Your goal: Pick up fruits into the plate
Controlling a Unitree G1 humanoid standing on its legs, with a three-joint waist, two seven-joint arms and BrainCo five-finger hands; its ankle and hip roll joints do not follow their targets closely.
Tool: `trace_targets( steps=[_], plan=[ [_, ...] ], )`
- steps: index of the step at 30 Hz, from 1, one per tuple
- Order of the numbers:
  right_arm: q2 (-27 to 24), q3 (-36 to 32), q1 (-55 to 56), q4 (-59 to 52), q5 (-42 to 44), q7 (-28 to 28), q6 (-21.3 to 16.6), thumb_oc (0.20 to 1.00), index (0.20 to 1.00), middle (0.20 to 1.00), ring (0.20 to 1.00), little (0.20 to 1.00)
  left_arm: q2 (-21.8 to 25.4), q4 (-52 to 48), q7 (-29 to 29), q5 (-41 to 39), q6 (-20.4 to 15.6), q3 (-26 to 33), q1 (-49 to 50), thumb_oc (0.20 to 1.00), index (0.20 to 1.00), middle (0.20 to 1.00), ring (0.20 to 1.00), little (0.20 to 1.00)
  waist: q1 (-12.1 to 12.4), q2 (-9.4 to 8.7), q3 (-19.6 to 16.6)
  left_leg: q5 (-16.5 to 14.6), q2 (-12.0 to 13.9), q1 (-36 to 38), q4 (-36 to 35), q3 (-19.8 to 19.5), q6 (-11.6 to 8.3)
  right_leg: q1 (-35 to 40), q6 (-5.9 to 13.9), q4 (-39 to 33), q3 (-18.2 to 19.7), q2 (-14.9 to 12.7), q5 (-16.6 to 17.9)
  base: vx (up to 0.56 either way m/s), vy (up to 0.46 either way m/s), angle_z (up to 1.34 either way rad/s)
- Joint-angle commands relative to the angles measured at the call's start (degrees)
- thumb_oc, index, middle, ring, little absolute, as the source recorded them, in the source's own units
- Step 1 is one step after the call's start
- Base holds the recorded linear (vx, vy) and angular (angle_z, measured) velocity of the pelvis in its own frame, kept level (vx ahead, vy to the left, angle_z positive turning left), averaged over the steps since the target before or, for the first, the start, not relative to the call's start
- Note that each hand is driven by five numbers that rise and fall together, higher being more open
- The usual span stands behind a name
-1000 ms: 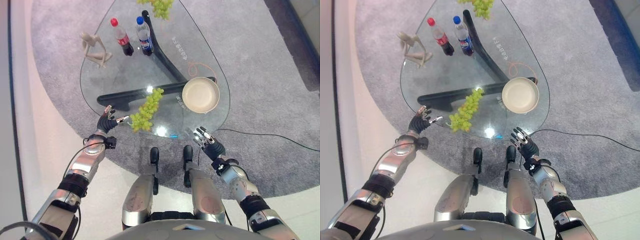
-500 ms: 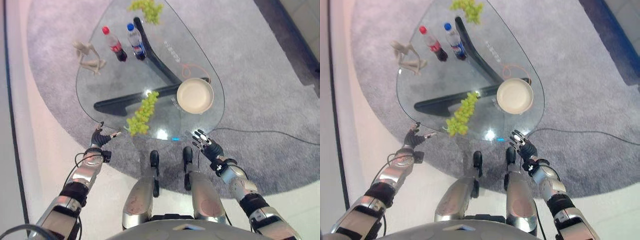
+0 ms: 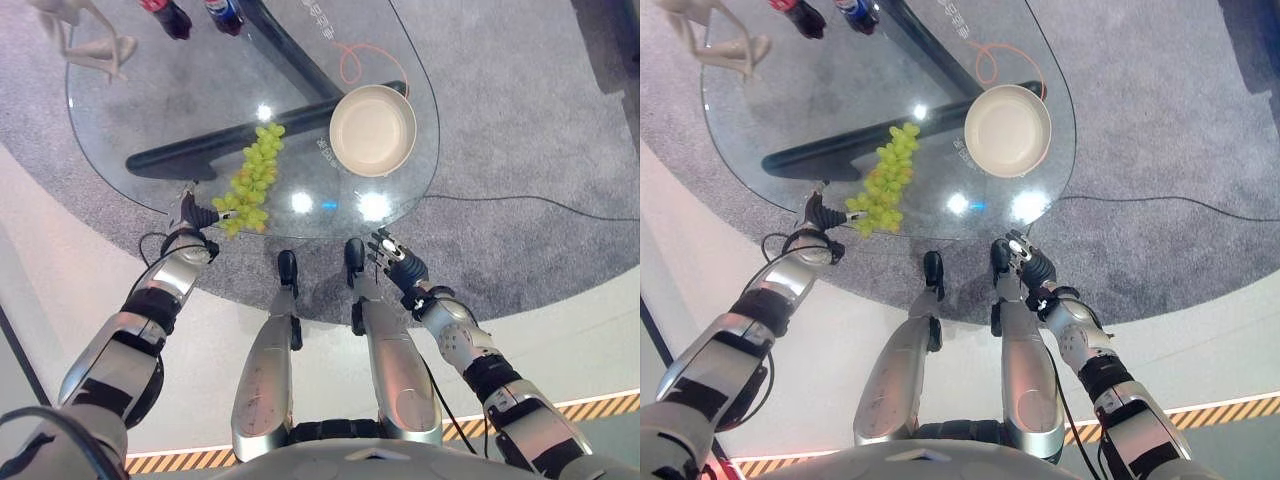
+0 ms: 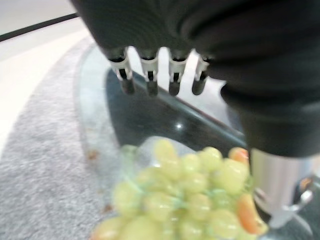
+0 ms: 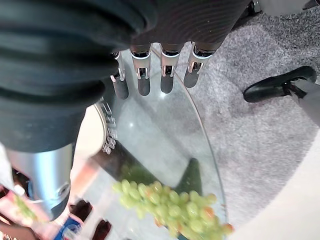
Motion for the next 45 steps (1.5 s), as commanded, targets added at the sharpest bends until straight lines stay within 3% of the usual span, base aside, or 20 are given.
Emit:
trace_targets(
  steps=[1, 9, 12, 16, 36, 37, 45],
  plan=[
    [-0.34, 1.76, 2.41, -5.72, 2.33, 0.45, -2.42, 1.0, 1.0, 1.0, 1.0, 1.0, 3.63, 2.49, 3.26, 2.43, 3.28, -0.36, -3.74, 1.0, 1.0, 1.0, 1.0, 1.0, -1.11, -1.68, -1.6, -4.44, -2.44, -6.39, 8.98, 1.54, 2.4, -5.84, 0.66, 8.63, 0.94, 1.39, -3.83, -0.03, -0.096, -0.05],
    [0.05, 2.64, 2.2, -7.4, 3.87, 1.24, -4.03, 1.0, 1.0, 1.0, 1.0, 1.0, 3.97, 6.77, 5.62, 5.74, 11.01, -3.64, -11.56, 1.0, 1.0, 1.0, 1.0, 1.0, -2.82, -2.9, -1.6, -5.07, -2.38, -12.57, 12.39, 1.28, 1.89, -12.04, 0.26, 11.7, 1.49, 2.52, -4.16, -0.03, -0.078, -0.01],
    [0.73, 3.43, 1.77, -8.59, 4.73, 1.33, -4.99, 1.0, 1.0, 1.0, 1.0, 1.0, 3.37, 9.72, 6.72, 7.76, 16.0, -5.3, -15.49, 1.0, 1.0, 1.0, 1.0, 1.0, -3.58, -3.99, -1.6, -5.31, -2.38, -14.81, 13.32, 1.07, 1.7, -14.2, 0.15, 12.39, 1.74, 3.11, -4.1, -0.05, -0.112, -0.02],
    [1.25, 3.83, 1.74, -9.42, 5.47, 1.42, -5.83, 1.0, 1.0, 1.0, 1.0, 1.0, 3.41, 11.91, 5.8, 9.07, 19.02, -6.35, -17.78, 1.0, 1.0, 1.0, 1.0, 1.0, -4.02, -4.78, -1.6, -5.66, -2.61, -16.35, 14.38, 0.31, 1.69, -15.55, 0.14, 13.04, 1.91, 3.38, -3.97, -0.03, -0.076, 0.01],
    [1.36, 3.24, 1.48, -13.26, 6.63, 2.62, -6.75, 1.0, 1.0, 1.0, 1.0, 1.0, 1.92, 16.7, 0.63, 12.26, 26.56, -9.98, -18.7, 1.0, 1.0, 1.0, 1.0, 1.0, -5.76, -5.53, -1.6, -5.99, -3.36, -22.15, 15.71, 0.53, 1.68, -21.35, 0.54, 12.48, 2.55, 3.96, -2.07, -0.01, -0.011, -0.01],
    [1.46, 3.43, 1.52, -13.61, 6.57, 2.36, -6.79, 1.0, 1.0, 1.0, 1.0, 1.0, 1.83, 16.85, 0.51, 12.49, 26.59, -10.24, -18.48, 0.2, 0.2, 0.2, 0.2, 0.2, -5.8, -5.62, -1.6, -5.81, -3.39, -22.45, 15.65, 0.47, 1.59, -21.6, 0.56, 12.29, 2.63, 4.03, -1.81, 0.0, 0.0, 0.0],
    [1.31, 3.63, 1.17, -13.93, 6.53, 2.56, -6.83, 1.0, 1.0, 1.0, 1.0, 1.0, 1.92, 17.85, -0.37, 11.95, 26.33, -10.93, -18.5, 0.2, 0.2, 0.2, 0.2, 0.2, -5.93, -5.74, -1.6, -5.73, -3.46, -22.85, 15.43, 0.54, 1.69, -22.09, 0.57, 12.14, 2.71, 4.25, -1.64, 0.0, 0.001, 0.0]
  ],
)
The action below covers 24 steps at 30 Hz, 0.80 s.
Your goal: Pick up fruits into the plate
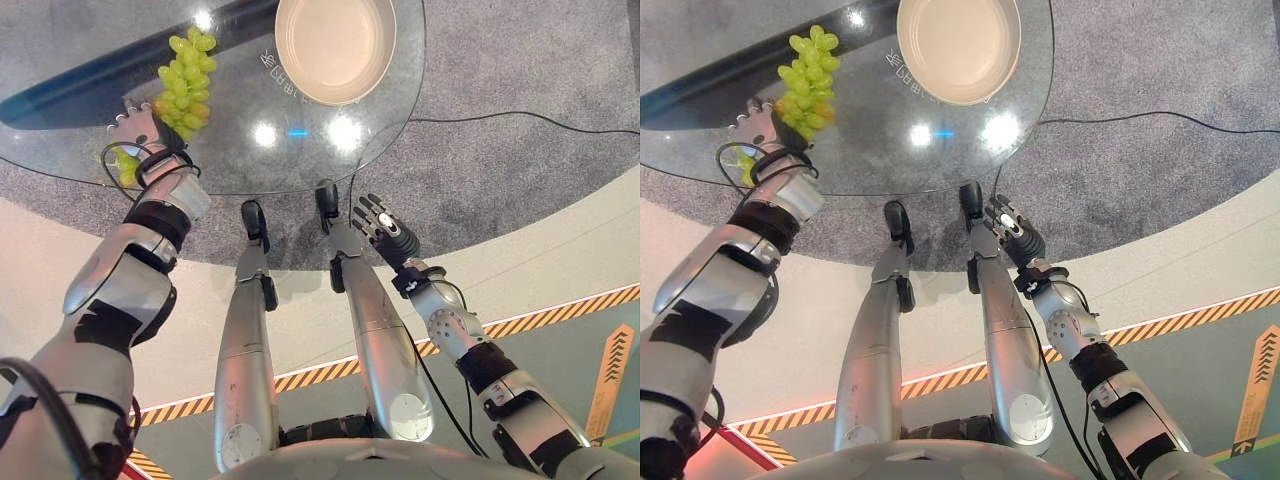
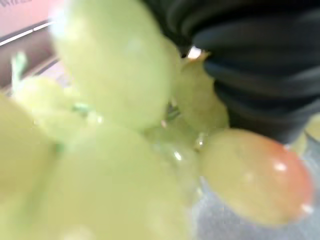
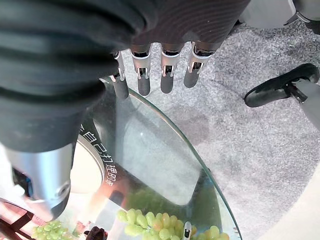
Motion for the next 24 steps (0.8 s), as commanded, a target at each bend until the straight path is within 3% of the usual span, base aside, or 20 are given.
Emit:
trace_targets(
  steps=[1, 17, 23, 24],
  plan=[
    [1.18, 0.01, 2.45, -5.34, 1.69, 1.02, -1.14, 1.0, 1.0, 1.0, 1.0, 1.0, 1.11, 4.61, -4.41, -0.43, 1.02, 1.75, 6.23, 0.2, 0.2, 0.2, 0.2, 0.2, -0.4, -1.55, -1.81, -2.18, -3.56, 1.08, 0.98, 0.53, 2.03, -0.29, 0.01, 3.21, 0.84, 4.02, -0.84, 0.0, 0.0, 0.0],
    [1.46, -0.32, 2.93, -5.85, 1.48, 1.14, -1.13, 1.0, 1.0, 1.0, 1.0, 1.0, 1.58, 0.27, -3.99, 1.58, 0.27, 2.24, 6.71, 0.2, 0.2, 0.2, 0.2, 0.2, 0.16, -1.38, -1.81, -2.09, -3.81, 2.04, 0.13, 0.25, 2.24, 0.61, 0.17, 2.51, 0.6, 4.05, -0.57, 0.0, 0.0, 0.0],
    [1.67, -0.53, 3.18, -5.57, 1.25, 1.46, -1.07, 1.0, 1.0, 1.0, 1.0, 1.0, 1.4, -1.14, -1.83, -1.08, -3.78, 3.43, 7.67, 0.2, 0.2, 0.2, 0.2, 0.2, 0.47, -1.23, -1.81, -2.14, -3.56, 3.59, -0.6, 0.27, 2.2, 1.91, 0.19, 2.28, 0.62, 4.01, -0.9, 0.0, 0.0, 0.0],
    [1.84, -0.59, 3.38, -5.36, 1.07, 1.6, -1.01, 1.0, 1.0, 1.0, 1.0, 1.0, 1.26, -1.95, -0.74, -3.49, -6.42, 4.28, 8.24, 0.2, 0.2, 0.2, 0.2, 0.2, 0.71, -1.03, -1.81, -2.15, -3.38, 4.8, -1.17, 0.3, 2.27, 2.87, 0.2, 2.3, 0.6, 4.04, -1.24, 0.0, 0.0, 0.0]
  ],
)
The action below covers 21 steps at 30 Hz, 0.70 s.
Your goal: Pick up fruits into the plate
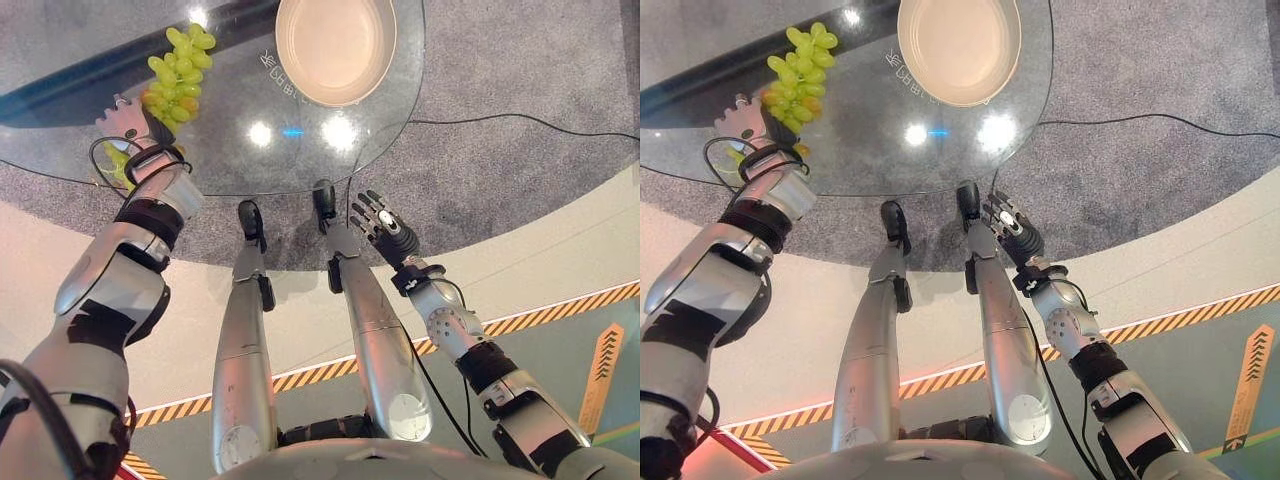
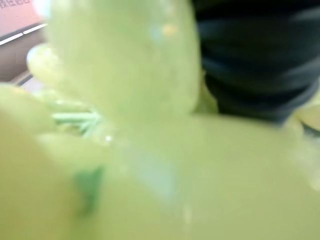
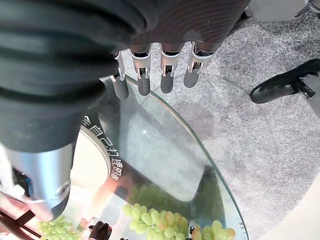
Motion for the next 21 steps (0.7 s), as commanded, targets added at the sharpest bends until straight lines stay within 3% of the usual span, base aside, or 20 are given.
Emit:
trace_targets(
  steps=[1, 2, 4, 7, 13, 21],
  plan=[
    [1.7, -0.75, 3.48, -3.83, 0.48, 1.53, -0.81, 1.0, 1.0, 1.0, 1.0, 1.0, -0.15, -1.46, 0.12, -5.11, -5.64, 4.48, 7.35, 0.2, 0.2, 0.2, 0.2, 0.2, 0.8, -0.07, -1.34, -1.94, -3.19, 4.66, -1.52, 0.4, 2.17, 2.4, 0.19, 2.36, 0.77, 3.92, -1.45, 0.0, 0.0, 0.0],
    [1.78, -1.03, 3.61, -3.67, 0.29, 1.75, -0.72, 1.0, 1.0, 1.0, 1.0, 1.0, -0.13, -2.2, 0.59, -6.84, -8.6, 5.36, 8.15, 0.2, 0.2, 0.2, 0.2, 0.2, 1.13, 0.19, -1.34, -1.82, -3.1, 6.02, -2.23, 0.27, 2.22, 3.67, 0.18, 2.14, 0.78, 3.92, -1.72, 0.0, 0.0, 0.0],
    [1.98, -1.11, 3.63, -3.64, 0.0, 1.63, -0.77, 1.0, 1.0, 1.0, 1.0, 1.0, -0.23, -2.92, 0.84, -7.84, -10.43, 6.27, 8.8, 0.2, 0.2, 0.2, 0.2, 0.2, 1.37, 0.44, -1.34, -1.72, -3.07, 6.95, -2.7, 0.26, 2.25, 4.59, 0.16, 1.95, 0.8, 3.92, -1.91, 0.0, 0.0, 0.0],
    [2.1, -1.62, 3.92, -3.15, -0.75, 1.83, -0.56, 1.0, 1.0, 1.0, 1.0, 1.0, -0.23, -4.01, 1.24, -10.39, -17.72, 8.75, 11.3, 0.2, 0.2, 0.2, 0.2, 0.2, 2.14, 1.32, -1.34, -1.74, -2.83, 11.17, -4.15, 0.05, 2.2, 8.41, 0.2, 1.5, 0.71, 3.49, -2.85, 0.01, 0.026, 0.01],
    [2.14, -3.99, 6.02, -3.11, -2.2, 3.28, 0.18, 1.0, 1.0, 1.0, 1.0, 1.0, 0.73, -9.62, -2.49, -14.31, -27.97, 13.66, 18.45, 0.2, 0.2, 0.2, 0.2, 0.2, 3.75, 3.21, -1.34, -1.79, -2.2, 20.86, -7.17, 0.0, 1.91, 17.67, 0.91, -0.24, -0.38, 1.73, -4.1, 0.04, 0.056, 0.0],
    [2.15, -6.33, 9.18, -5.36, -3.44, 5.07, 1.59, 1.0, 1.0, 1.0, 1.0, 1.0, 2.98, -21.05, -9.06, -16.72, -32.96, 16.54, 27.78, 0.2, 0.2, 0.2, 0.2, 0.2, 5.04, 4.31, -2.42, -2.57, -1.99, 32.06, -10.36, -0.05, 1.71, 29.54, 1.6, -3.94, -1.41, -0.27, -4.86, 0.08, 0.04, 0.04]
  ],
)
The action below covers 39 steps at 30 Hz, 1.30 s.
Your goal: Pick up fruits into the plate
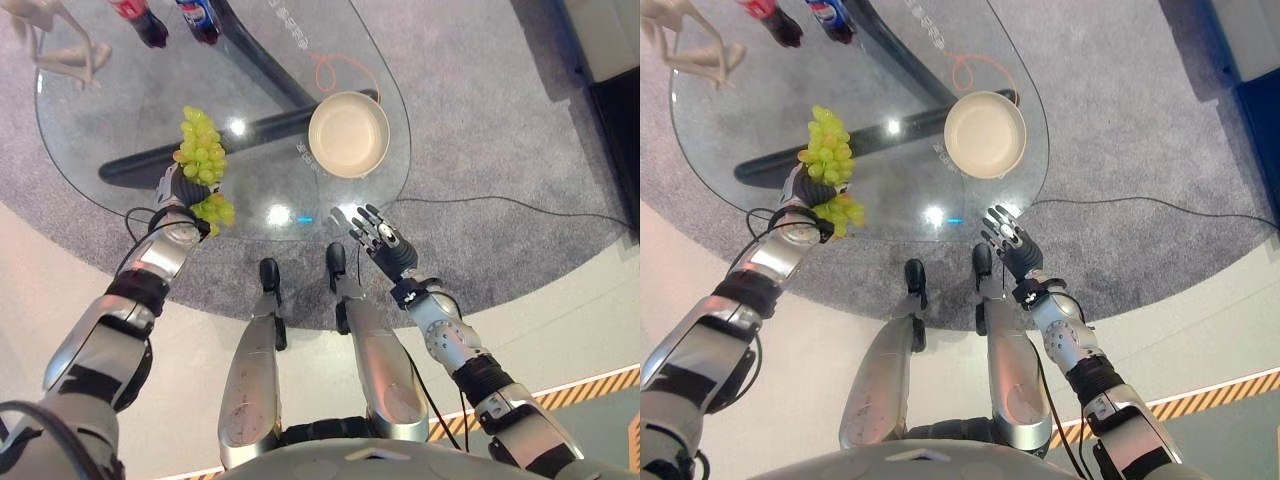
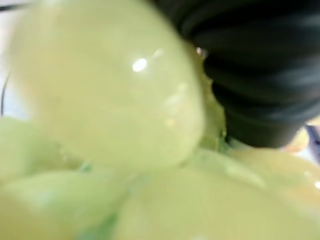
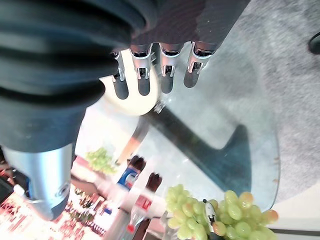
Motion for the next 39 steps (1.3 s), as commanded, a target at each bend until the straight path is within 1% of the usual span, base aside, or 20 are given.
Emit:
trace_targets(
  steps=[1, 2, 3, 6, 8, 9, 11, 13, 15, 17, 18, 19, 21, 24, 26, 29, 31, 32, 34, 39],
  plan=[
    [-0.26, -2.89, 5.35, -6.65, -2.1, 2.93, -0.3, 1.0, 1.0, 1.0, 1.0, 1.0, 1.14, -7.0, -3.28, -1.32, -4.98, 3.11, 3.9, 0.2, 0.2, 0.2, 0.2, 0.2, 0.88, 4.23, -3.75, -3.41, -1.36, 4.48, -0.87, -0.11, 0.56, 3.06, 1.58, 3.3, -0.84, 0.43, -4.97, 0.11, 0.037, 0.1],
    [-0.33, -3.32, 5.95, -7.09, -2.3, 4.06, 0.25, 1.0, 1.0, 1.0, 1.0, 1.0, 1.19, -9.33, -4.55, -1.2, -6.04, 3.59, 5.66, 0.2, 0.2, 0.2, 0.2, 0.2, 1.24, 4.4, -4.95, -3.53, -1.36, 5.53, -1.38, -0.18, 0.5, 4.65, 1.61, 2.41, -0.98, 0.21, -5.06, 0.13, 0.039, 0.11],
    [-0.33, -3.38, 6.13, -7.33, -2.2, 4.01, 0.63, 1.0, 1.0, 1.0, 1.0, 1.0, 1.36, -10.25, -5.0, -1.27, -5.76, 3.71, 6.22, 0.2, 0.2, 0.2, 0.2, 0.2, 1.3, 4.44, -5.31, -3.57, -1.36, 6.06, -1.6, -0.2, 0.5, 5.25, 1.63, 2.13, -1.08, 0.16, -5.08, 0.11, 0.032, 0.12],
    [-0.27, -4.02, 7.19, -9.33, -0.52, 5.47, 3.21, 1.0, 1.0, 1.0, 1.0, 1.0, 1.85, -14.78, -7.73, -0.56, -7.0, 4.87, 9.19, 0.2, 0.2, 0.2, 0.2, 0.2, 1.89, 4.52, -7.31, -3.93, -1.34, 8.31, -2.43, -0.32, 0.45, 8.37, 1.66, 0.45, -1.55, -0.25, -5.25, 0.1, 0.028, 0.06],
    [-0.12, -4.44, 8.78, -11.57, -0.07, 5.97, 6.34, 1.0, 1.0, 1.0, 1.0, 1.0, 1.81, -19.86, -9.77, 2.16, -7.15, 5.76, 12.74, 0.2, 0.2, 0.2, 0.2, 0.2, 2.51, 4.4, -9.63, -4.32, -1.41, 10.64, -3.25, -0.44, 0.44, 11.68, 1.78, -1.5, -1.98, -0.62, -5.32, 0.13, 0.025, 0.1],
    [-0.12, -4.44, 8.78, -11.57, -0.07, 5.97, 6.34, 1.0, 1.0, 1.0, 1.0, 1.0, 1.81, -19.86, -9.77, 2.16, -7.15, 5.76, 12.74, 0.2, 0.2, 0.2, 0.2, 0.2, 2.51, 4.4, -9.63, -4.32, -1.41, 10.64, -3.25, -0.44, 0.44, 11.68, 1.78, -1.5, -1.98, -0.62, -5.32, 0.16, 0.043, 0.18],
    [-0.7, -4.99, 10.15, -14.2, 1.1, 7.04, 11.86, 1.0, 1.0, 1.0, 1.0, 1.0, 1.87, -26.24, -13.42, 8.77, -7.53, 6.06, 16.46, 0.2, 0.2, 0.2, 0.2, 0.2, 3.53, 4.11, -12.28, -4.8, -1.5, 13.36, -3.85, -0.9, 0.51, 15.63, 1.9, -3.62, -3.15, -1.13, -5.24, 0.14, 0.05, 0.14],
    [-1.08, -5.37, 10.36, -15.24, 2.5, 7.28, 14.26, 1.0, 1.0, 1.0, 1.0, 1.0, 2.12, -28.69, -15.53, 11.24, -7.01, 5.68, 17.48, 0.2, 0.2, 0.2, 0.2, 0.2, 3.98, 3.91, -13.63, -5.02, -1.54, 14.41, -3.93, -1.06, 0.57, 17.03, 2.03, -4.17, -3.81, -1.37, -5.19, 0.11, 0.022, 0.16],
    [-2.13, -5.75, 10.96, -17.12, 6.47, 7.04, 18.28, 1.0, 1.0, 1.0, 1.0, 1.0, 2.73, -31.82, -19.27, 14.44, -6.83, 4.54, 18.54, 0.2, 0.2, 0.2, 0.2, 0.2, 4.79, 3.55, -16.03, -5.45, -1.57, 16.28, -4.14, -1.3, 0.54, 19.72, 2.25, -5.4, -5.0, -1.8, -5.04, 0.12, 0.037, 0.2],
    [-2.15, -5.77, 11.03, -17.19, 6.51, 6.99, 18.34, 1.0, 1.0, 1.0, 1.0, 1.0, 2.72, -31.92, -19.32, 14.48, -6.78, 4.56, 18.63, 0.2, 0.2, 0.2, 0.2, 0.2, 4.77, 3.57, -15.96, -5.45, -1.57, 16.44, -4.2, -1.34, 0.54, 19.94, 2.26, -5.54, -5.05, -1.79, -5.01, 0.07, 0.03, 0.2],
    [-2.56, -5.65, 11.45, -18.79, 9.01, 6.07, 21.29, 1.0, 1.0, 1.0, 1.0, 1.0, 2.83, -33.72, -21.28, 17.48, -7.12, 3.2, 19.04, 0.2, 0.2, 0.2, 0.2, 0.2, 5.27, 3.34, -17.91, -5.75, -1.71, 17.76, -4.53, -1.59, 0.65, 21.46, 2.48, -6.28, -5.6, -2.02, -4.86, 0.12, 0.057, 0.19],
    [-2.7, -5.47, 12.02, -19.91, 11.11, 6.39, 23.65, 1.0, 1.0, 1.0, 1.0, 1.0, 2.77, -34.73, -22.42, 19.23, -7.42, 2.18, 19.29, 0.2, 0.2, 0.2, 0.2, 0.2, 5.53, 3.29, -18.92, -5.98, -1.8, 19.05, -4.97, -1.77, 0.69, 22.93, 2.71, -7.15, -6.24, -2.25, -4.69, 0.15, 0.069, 0.15],
    [-2.82, -5.03, 12.39, -20.85, 15.52, 6.9, 26.83, 1.0, 1.0, 1.0, 1.0, 1.0, 2.86, -35.84, -24.3, 20.76, -8.53, 1.32, 19.04, 0.2, 0.2, 0.2, 0.2, 0.2, 5.93, 3.27, -20.17, -6.28, -1.96, 20.31, -5.55, -1.89, 0.78, 24.4, 2.99, -8.1, -6.92, -2.53, -4.59, 0.07, 0.036, 0.11],
    [-1.87, -3.95, 12.76, -21.17, 19.99, 6.45, 29.01, 1.0, 1.0, 1.0, 1.0, 1.0, 2.33, -36.82, -26.2, 22.46, -9.5, -0.52, 17.94, 0.2, 0.2, 0.2, 0.2, 0.2, 6.51, 3.32, -21.61, -6.52, -2.04, 21.81, -6.4, -1.9, 0.77, 26.08, 3.34, -9.2, -8.04, -2.82, -4.44, 0.05, 0.02, 0.06],
    [-1.45, -3.75, 12.9, -21.43, 21.26, 5.83, 29.61, 1.0, 1.0, 1.0, 1.0, 1.0, 1.95, -37.16, -26.88, 22.83, -9.58, -1.07, 17.56, 0.2, 0.2, 0.2, 0.2, 0.2, 6.64, 3.36, -21.97, -6.56, -2.05, 22.3, -6.74, -1.93, 0.78, 26.62, 3.47, -9.55, -8.39, -2.93, -4.39, 0.04, 0.013, 0.12],
    [0.5, -2.07, 13.58, -22.03, 26.06, 4.49, 31.42, 1.0, 1.0, 1.0, 1.0, 1.0, 1.1, -38.18, -29.93, 25.47, -10.88, -3.83, 15.57, 0.2, 0.2, 0.2, 0.2, 0.2, 6.87, 3.72, -23.3, -6.62, -2.0, 23.94, -8.03, -1.77, 0.8, 28.14, 3.8, -10.46, -9.51, -3.15, -4.29, 0.04, 0.019, 0.1],
    [0.85, -1.47, 13.59, -22.72, 27.11, 3.83, 31.58, 1.0, 1.0, 1.0, 1.0, 1.0, 0.91, -38.75, -30.86, 27.08, -11.33, -4.91, 14.87, 0.2, 0.2, 0.2, 0.2, 0.2, 6.92, 3.83, -23.68, -6.64, -1.96, 24.39, -8.4, -1.64, 0.78, 28.62, 3.87, -10.8, -9.75, -3.19, -4.28, 0.02, 0.009, 0.03],
    [1.06, -0.91, 13.62, -23.32, 28.59, 3.0, 31.56, 1.0, 1.0, 1.0, 1.0, 1.0, 1.02, -39.33, -32.37, 28.0, -12.14, -5.74, 14.16, 0.2, 0.2, 0.2, 0.2, 0.2, 6.99, 3.93, -24.06, -6.68, -1.97, 24.72, -8.68, -1.53, 0.78, 28.95, 3.95, -11.03, -9.97, -3.27, -4.28, 0.0, 0.0, 0.0],
    [1.25, -0.22, 13.44, -24.05, 29.7, 2.03, 30.97, 1.0, 1.0, 1.0, 1.0, 1.0, 1.0, -40.36, -34.61, 28.98, -12.43, -6.82, 13.23, 0.2, 0.2, 0.2, 0.2, 0.2, 6.97, 4.1, -24.36, -6.73, -1.98, 25.06, -8.87, -1.27, 0.79, 29.29, 4.06, -11.33, -10.2, -3.34, -4.17, 0.0, 0.0, 0.0],
    [1.86, 0.92, 12.53, -25.25, 32.15, 0.74, 30.67, 1.0, 1.0, 1.0, 1.0, 1.0, 1.22, -42.59, -39.48, 29.2, -12.27, -8.69, 11.36, 0.2, 0.2, 0.2, 0.2, 0.2, 6.82, 4.57, -24.68, -6.83, -2.05, 25.62, -9.2, -0.94, 0.84, 29.78, 4.14, -11.91, -10.23, -3.48, -3.93, 0.01, 0.002, 0.03]
  ],
)
